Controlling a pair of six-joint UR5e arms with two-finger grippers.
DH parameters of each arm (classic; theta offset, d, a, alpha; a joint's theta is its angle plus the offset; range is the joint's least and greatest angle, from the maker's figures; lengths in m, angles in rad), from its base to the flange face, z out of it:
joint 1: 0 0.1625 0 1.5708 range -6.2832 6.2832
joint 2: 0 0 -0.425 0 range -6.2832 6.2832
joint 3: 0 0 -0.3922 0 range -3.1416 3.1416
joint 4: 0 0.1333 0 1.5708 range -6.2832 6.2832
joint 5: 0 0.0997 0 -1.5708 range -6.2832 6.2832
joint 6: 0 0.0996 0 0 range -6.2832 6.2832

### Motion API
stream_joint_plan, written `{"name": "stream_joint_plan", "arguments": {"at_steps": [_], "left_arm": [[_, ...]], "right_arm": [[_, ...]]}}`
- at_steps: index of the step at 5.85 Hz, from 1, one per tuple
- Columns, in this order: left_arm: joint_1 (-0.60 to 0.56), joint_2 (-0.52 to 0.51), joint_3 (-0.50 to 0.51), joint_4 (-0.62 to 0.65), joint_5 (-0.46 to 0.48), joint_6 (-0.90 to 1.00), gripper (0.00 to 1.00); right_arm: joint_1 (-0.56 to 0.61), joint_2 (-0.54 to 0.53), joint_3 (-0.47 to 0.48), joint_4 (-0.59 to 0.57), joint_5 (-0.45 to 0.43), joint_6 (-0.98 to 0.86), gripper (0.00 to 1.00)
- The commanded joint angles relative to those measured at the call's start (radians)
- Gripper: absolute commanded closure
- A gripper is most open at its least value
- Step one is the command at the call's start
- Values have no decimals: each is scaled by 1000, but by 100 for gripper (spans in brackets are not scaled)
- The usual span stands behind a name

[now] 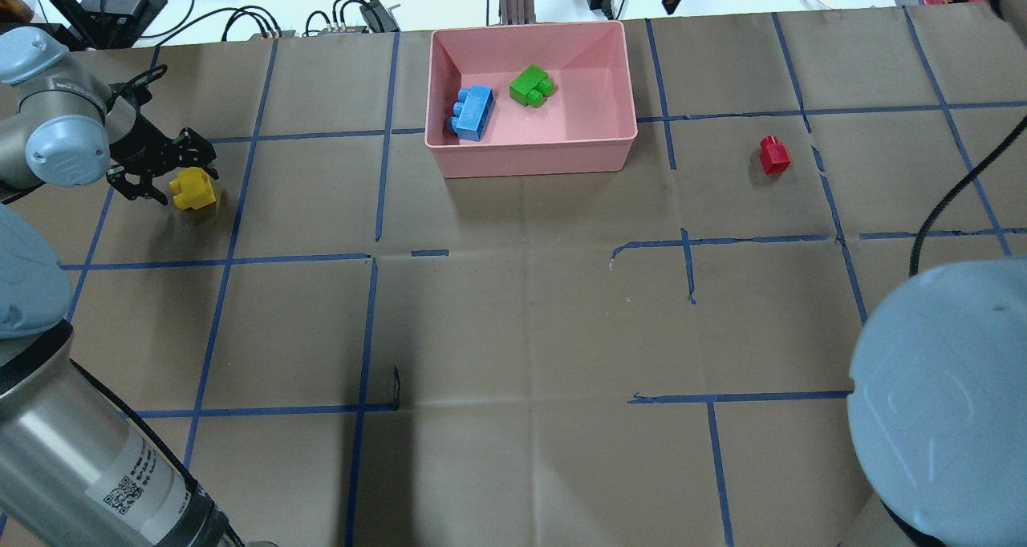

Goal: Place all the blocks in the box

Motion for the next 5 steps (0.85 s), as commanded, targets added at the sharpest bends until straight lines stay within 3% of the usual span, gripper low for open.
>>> {"name": "stream_joint_plan", "arguments": {"at_steps": [1, 2, 3, 4, 5], "left_arm": [[2, -2, -1, 14, 0, 1, 16], [2, -2, -4, 12, 0, 2, 30], [2, -2, -4, 9, -1, 4, 45], [1, 3, -1, -3, 3, 2, 72], [-1, 19, 33, -13, 2, 2, 77]], "right_arm": [[-127, -9, 132, -52, -91, 2, 0], [-130, -17, 265, -236, -93, 2, 0], [-139, -11, 360, -292, -90, 2, 0], [-162, 7, 411, -296, -81, 4, 0], [-176, 55, 445, -298, -78, 7, 0]]}}
